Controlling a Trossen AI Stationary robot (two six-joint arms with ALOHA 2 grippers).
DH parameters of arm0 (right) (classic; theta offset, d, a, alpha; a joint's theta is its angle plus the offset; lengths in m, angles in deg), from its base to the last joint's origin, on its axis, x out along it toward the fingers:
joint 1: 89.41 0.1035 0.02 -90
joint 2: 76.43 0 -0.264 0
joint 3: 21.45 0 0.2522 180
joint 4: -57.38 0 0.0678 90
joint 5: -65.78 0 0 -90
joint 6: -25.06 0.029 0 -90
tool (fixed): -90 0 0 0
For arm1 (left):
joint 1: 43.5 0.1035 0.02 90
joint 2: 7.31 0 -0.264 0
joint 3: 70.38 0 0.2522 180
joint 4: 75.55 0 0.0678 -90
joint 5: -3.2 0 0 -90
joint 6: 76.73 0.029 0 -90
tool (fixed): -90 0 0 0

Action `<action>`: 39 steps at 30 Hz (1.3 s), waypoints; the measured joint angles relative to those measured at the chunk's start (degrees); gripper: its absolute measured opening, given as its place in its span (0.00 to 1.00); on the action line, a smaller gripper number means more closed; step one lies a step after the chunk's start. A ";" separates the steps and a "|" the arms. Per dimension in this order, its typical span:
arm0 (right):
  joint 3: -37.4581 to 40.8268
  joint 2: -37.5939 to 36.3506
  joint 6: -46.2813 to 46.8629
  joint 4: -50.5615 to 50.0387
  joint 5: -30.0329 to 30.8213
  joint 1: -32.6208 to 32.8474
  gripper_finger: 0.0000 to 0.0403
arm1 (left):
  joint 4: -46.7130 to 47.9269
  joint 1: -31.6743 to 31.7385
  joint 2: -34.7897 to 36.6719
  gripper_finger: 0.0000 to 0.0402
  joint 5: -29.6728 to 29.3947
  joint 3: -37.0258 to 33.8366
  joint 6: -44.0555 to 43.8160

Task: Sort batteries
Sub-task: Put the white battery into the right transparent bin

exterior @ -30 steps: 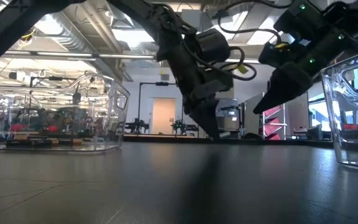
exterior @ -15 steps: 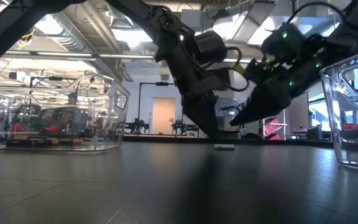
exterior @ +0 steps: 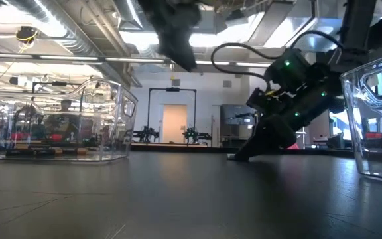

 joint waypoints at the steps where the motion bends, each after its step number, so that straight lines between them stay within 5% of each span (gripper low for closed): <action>1: -0.49 0.80 -0.55 -0.19 -1.02 -0.31 0.34 | 0.12 -0.05 2.06 0.41 -0.59 -1.28 -1.05; 8: -1.44 2.39 -0.77 -1.80 -2.50 -1.44 0.06 | -3.00 -2.97 14.65 0.40 -6.03 -14.52 -10.67; 11: -1.32 -0.91 1.98 -3.89 -0.98 -1.15 0.06 | -6.81 -4.92 18.69 0.40 -7.43 -21.80 -14.84; 16: -1.38 -17.78 2.47 -14.29 3.33 3.67 0.06 | -14.18 -8.66 23.18 0.40 -10.58 -31.71 -19.50; 21: -7.58 -37.99 6.06 -43.98 12.98 15.70 0.06 | -19.18 -11.41 24.27 0.40 -14.59 -37.14 -20.10; 24: -15.34 -44.49 14.95 -60.65 20.86 26.57 0.06 | -21.96 -12.05 24.27 0.40 -16.33 -39.11 -18.75; 29: -26.32 -42.65 39.33 -80.02 29.61 43.85 0.05 | -26.50 -12.13 24.25 0.40 -17.26 -40.45 -16.39; 39: -24.71 -26.25 83.70 -80.84 14.57 60.00 0.05 | -35.55 -12.13 24.23 0.40 -17.31 -43.70 -11.31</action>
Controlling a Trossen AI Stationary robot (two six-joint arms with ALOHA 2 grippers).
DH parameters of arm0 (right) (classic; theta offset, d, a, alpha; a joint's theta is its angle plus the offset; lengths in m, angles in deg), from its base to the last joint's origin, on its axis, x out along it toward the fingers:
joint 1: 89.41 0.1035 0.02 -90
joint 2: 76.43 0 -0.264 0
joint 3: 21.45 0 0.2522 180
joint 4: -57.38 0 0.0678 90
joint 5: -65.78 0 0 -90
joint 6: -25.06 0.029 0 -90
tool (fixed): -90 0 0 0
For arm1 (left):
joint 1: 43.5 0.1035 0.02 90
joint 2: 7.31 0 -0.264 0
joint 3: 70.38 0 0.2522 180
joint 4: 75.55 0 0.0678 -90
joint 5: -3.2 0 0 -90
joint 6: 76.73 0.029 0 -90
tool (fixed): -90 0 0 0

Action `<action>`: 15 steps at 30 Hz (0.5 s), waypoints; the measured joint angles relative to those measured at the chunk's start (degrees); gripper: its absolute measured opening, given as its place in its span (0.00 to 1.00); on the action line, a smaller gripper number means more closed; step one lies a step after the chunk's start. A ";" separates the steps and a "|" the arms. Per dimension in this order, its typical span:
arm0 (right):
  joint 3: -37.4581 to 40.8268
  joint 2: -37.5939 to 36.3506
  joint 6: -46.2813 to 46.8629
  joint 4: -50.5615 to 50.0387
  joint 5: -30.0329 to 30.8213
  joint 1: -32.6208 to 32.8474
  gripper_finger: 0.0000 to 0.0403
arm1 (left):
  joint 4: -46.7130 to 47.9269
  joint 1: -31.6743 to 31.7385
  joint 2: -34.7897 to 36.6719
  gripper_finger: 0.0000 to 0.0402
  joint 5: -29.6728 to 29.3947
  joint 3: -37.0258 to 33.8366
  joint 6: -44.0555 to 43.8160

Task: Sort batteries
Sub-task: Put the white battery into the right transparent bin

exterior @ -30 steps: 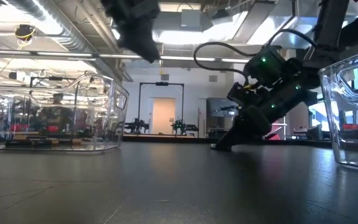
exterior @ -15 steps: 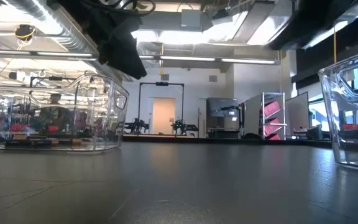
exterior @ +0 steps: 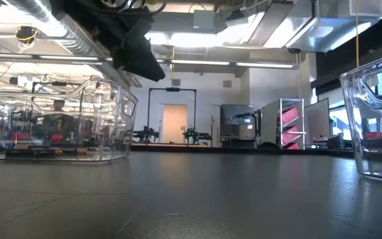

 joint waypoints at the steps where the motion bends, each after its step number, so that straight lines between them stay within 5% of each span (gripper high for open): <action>1: 0.76 1.67 2.69 0.52 -1.32 0.33 0.05 | -0.40 0.00 0.00 0.40 0.01 -0.22 -0.01; 15: 3.91 13.58 5.55 2.75 -3.36 0.48 0.12 | 0.09 -0.02 0.00 0.40 0.06 -0.29 0.08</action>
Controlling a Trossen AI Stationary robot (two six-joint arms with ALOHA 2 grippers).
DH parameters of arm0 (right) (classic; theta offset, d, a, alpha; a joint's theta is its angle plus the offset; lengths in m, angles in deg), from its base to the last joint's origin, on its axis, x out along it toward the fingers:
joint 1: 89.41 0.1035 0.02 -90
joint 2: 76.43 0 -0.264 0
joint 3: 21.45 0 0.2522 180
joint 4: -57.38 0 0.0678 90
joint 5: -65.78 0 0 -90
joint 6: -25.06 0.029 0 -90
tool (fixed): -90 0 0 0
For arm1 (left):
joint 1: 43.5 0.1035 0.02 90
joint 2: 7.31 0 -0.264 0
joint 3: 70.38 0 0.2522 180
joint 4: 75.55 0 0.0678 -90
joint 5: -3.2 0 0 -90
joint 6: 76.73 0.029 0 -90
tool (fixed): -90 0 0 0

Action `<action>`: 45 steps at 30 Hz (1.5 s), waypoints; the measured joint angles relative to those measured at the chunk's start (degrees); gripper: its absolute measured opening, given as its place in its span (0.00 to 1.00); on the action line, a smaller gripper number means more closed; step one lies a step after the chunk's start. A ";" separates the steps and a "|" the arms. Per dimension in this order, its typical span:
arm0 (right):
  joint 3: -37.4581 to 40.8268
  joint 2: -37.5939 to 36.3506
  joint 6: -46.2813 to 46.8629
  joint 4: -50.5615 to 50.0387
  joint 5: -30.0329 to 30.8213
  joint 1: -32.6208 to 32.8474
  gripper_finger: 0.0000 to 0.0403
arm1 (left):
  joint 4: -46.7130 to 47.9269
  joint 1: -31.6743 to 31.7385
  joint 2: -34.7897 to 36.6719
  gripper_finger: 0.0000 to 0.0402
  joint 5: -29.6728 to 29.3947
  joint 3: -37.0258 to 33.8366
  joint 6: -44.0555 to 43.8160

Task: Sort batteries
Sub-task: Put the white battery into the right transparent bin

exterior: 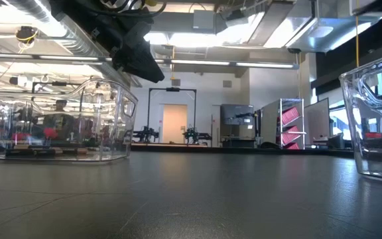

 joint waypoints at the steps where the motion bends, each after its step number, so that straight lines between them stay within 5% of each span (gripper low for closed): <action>1: 0.00 0.17 0.00 0.06 -0.26 0.00 0.13 | 0.00 0.00 0.00 0.40 0.02 0.00 -0.02; 10: -1.53 -5.27 -0.69 -6.59 -5.12 -0.08 0.39 | -0.02 0.02 -0.02 0.40 0.02 0.00 -0.07; 14: -6.50 -10.67 -2.82 -16.67 -2.20 -1.52 0.46 | -0.01 0.02 -0.02 0.40 0.02 0.00 -0.07; 17: -11.48 -14.37 -8.39 -24.05 11.42 -3.13 0.48 | -0.06 0.21 -0.02 0.40 0.03 0.00 -0.09; 23: -14.73 -18.56 -19.47 -31.97 60.79 -8.13 0.48 | 0.28 1.82 -0.02 0.40 0.03 0.00 -0.43; 25: -14.31 -19.84 -22.99 -32.44 64.28 -12.64 0.48 | 0.93 2.83 -0.02 0.40 0.07 0.00 -2.48; 33: -6.56 -21.85 -39.47 -22.00 53.78 -37.11 0.48 | 8.94 14.16 -0.05 0.40 2.18 0.73 -5.85; 40: 3.01 -18.45 -79.20 25.99 25.33 -51.51 0.48 | 26.23 30.71 -2.71 0.40 11.29 7.84 3.51; 45: 4.48 -12.54 -89.10 50.57 10.05 -55.83 0.48 | 34.73 38.31 -9.47 0.39 17.26 12.86 14.11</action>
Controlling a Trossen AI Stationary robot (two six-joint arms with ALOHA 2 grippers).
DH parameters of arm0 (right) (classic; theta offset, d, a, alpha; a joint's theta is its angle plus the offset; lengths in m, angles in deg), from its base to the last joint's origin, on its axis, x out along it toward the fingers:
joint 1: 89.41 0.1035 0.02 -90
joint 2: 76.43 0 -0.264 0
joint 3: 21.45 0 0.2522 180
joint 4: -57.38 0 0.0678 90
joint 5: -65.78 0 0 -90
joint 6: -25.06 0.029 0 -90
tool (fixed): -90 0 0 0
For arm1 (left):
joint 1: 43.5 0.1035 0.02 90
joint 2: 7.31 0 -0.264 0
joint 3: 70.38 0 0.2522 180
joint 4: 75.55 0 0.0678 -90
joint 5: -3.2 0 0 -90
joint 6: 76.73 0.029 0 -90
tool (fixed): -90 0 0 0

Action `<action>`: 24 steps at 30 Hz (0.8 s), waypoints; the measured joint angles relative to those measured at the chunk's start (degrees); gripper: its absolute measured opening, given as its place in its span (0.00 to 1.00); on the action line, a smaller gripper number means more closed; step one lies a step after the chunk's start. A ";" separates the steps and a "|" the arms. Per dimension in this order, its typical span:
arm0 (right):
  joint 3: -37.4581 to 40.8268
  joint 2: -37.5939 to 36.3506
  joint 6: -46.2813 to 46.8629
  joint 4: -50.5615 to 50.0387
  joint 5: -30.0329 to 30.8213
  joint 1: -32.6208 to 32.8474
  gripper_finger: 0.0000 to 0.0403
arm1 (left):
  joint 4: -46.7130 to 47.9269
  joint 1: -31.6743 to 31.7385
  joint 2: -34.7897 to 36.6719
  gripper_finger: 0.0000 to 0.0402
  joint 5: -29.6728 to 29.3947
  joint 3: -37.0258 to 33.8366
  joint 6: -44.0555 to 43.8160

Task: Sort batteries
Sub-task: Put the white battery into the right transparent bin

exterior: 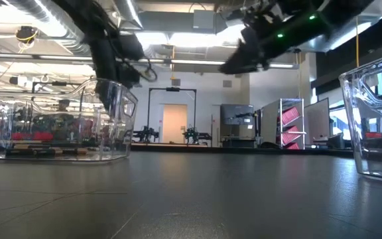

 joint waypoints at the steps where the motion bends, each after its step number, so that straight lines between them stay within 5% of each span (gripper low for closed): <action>1: 0.00 1.35 -0.56 3.78 -1.53 -0.42 0.48 | 1.32 0.98 -1.75 0.39 0.47 1.04 1.78; 5: 0.04 5.75 -0.83 13.12 -4.32 -0.85 0.48 | 6.10 4.52 -9.92 0.35 0.84 5.16 5.87; 11: 0.04 8.60 0.90 11.83 -7.02 -0.67 0.48 | 7.39 9.29 -18.90 0.36 0.69 8.84 5.03; 24: 0.04 8.89 2.44 9.43 -8.44 -0.67 0.48 | 4.25 14.54 -22.00 0.65 6.91 9.56 2.62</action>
